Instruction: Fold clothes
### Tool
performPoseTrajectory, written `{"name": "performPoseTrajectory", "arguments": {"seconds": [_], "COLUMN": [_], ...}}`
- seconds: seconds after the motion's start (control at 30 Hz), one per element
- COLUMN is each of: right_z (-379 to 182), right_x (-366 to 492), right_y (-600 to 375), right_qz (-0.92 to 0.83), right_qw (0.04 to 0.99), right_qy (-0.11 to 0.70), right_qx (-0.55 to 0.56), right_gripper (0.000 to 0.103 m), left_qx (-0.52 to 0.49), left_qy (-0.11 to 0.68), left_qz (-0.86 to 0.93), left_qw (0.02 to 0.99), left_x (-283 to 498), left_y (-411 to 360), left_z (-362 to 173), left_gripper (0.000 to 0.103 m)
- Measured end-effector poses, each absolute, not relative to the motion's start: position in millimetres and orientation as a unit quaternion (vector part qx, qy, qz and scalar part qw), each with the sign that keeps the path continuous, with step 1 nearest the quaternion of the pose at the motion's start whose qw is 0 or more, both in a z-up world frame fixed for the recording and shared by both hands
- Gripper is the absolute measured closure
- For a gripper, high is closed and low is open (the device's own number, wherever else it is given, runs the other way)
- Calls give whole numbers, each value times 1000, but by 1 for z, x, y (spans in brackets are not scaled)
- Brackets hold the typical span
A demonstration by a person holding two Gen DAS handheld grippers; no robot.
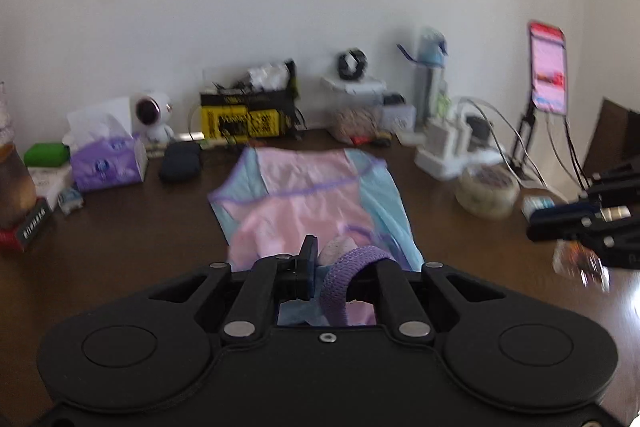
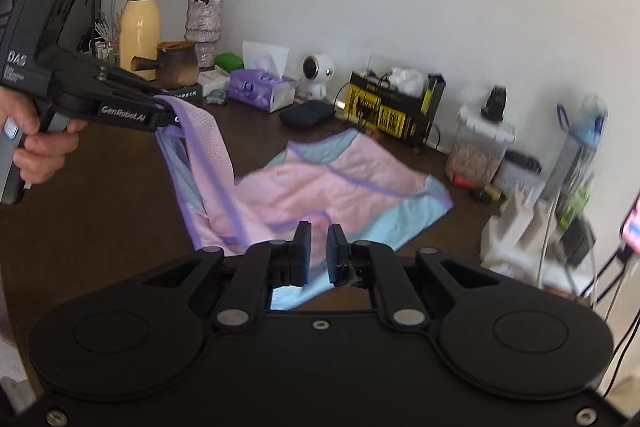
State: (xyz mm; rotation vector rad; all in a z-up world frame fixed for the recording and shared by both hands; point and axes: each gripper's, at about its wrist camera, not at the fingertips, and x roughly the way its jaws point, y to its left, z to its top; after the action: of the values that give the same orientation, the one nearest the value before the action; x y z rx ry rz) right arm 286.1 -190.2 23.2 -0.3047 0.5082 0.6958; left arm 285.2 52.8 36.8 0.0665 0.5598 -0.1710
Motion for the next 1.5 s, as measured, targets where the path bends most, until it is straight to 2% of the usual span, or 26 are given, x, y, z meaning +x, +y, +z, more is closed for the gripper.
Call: {"name": "performPoseTrajectory", "arguments": {"seconds": [0.17,0.27,0.3,0.33,0.37,0.4,0.5,0.57,0.63,0.73,0.9,0.97,1.03,1.07,1.1,1.23,1.33,1.43,1.47,1.5], "right_z": [-11,-15,-17,-19,-22,-26,-40,-49,-59,-75,-89,-90,-89,-89,-90,-81,-58,-55,-55,-57], "right_x": [229,200,189,179,173,165,148,138,130,126,141,148,155,157,156,146,145,145,144,142], "right_y": [-204,-192,-186,-175,-167,-153,-123,-107,-89,-61,-46,-54,-66,-76,-81,-98,-115,-124,-126,-128], "right_qz": [336,349,355,359,358,357,364,373,368,309,234,206,187,178,174,165,164,154,155,161], "right_qw": [894,891,889,885,882,874,846,830,822,822,816,820,829,830,830,854,898,907,908,907], "right_qy": [269,246,236,222,210,190,145,125,106,48,10,12,23,37,41,51,92,110,114,118], "right_qx": [-126,-152,-166,-197,-224,-271,-361,-395,-422,-476,-528,-534,-527,-527,-528,-490,-399,-375,-372,-370], "right_gripper": [90,81,78,74,68,66,58,53,45,45,48,63,72,86,96,97,97,97,97,97], "left_qx": [18,117,144,163,175,180,143,108,87,78,120,131,132,132,138,179,202,218,223,228], "left_qy": [284,273,267,262,257,254,265,263,263,260,242,242,246,246,244,232,231,228,225,226], "left_qz": [-68,-49,-42,-35,-26,-11,-14,-21,-16,-18,-19,-14,-16,-18,-19,-5,2,0,0,-7], "left_qw": [956,954,952,951,950,950,954,958,961,962,963,961,960,960,960,956,952,949,948,947], "left_x": [218,185,178,173,172,172,176,178,180,178,172,172,173,173,174,177,179,177,176,174], "left_y": [55,38,33,30,29,30,40,47,52,55,50,49,49,48,45,31,26,22,22,21], "left_z": [15,3,-1,-5,-8,-10,-7,1,9,14,10,6,2,1,-1,-10,-16,-20,-21,-22], "left_gripper": [93,88,76,58,52,50,51,57,68,73,73,72,72,72,72,72,70,70,73,84]}}
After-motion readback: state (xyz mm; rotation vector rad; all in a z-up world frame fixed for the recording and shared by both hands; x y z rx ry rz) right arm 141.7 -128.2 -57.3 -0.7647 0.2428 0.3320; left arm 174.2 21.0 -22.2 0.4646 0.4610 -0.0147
